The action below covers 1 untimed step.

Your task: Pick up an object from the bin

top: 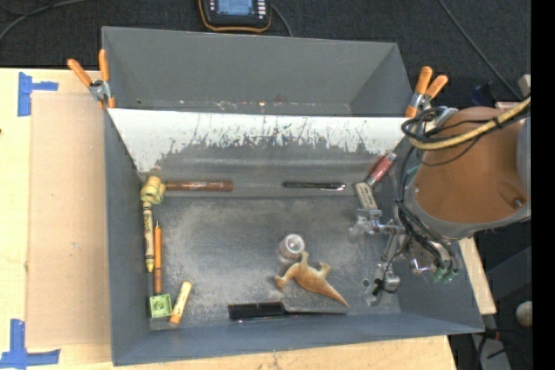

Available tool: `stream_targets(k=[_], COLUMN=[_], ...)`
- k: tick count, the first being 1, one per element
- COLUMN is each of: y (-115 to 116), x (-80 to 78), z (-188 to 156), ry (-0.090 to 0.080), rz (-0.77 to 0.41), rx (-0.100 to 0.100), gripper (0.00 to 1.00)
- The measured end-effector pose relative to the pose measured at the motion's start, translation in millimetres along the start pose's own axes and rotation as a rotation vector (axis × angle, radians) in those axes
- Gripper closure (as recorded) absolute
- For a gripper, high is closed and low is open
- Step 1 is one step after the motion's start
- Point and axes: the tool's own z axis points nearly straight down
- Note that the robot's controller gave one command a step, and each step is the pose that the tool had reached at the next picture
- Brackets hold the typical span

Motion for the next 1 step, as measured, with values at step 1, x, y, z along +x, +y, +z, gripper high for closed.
stream_targets(k=[1], y=[0.0], x=[0.0], z=[0.0], ry=[0.000], rz=[0.000], rx=[0.000], gripper=[0.00])
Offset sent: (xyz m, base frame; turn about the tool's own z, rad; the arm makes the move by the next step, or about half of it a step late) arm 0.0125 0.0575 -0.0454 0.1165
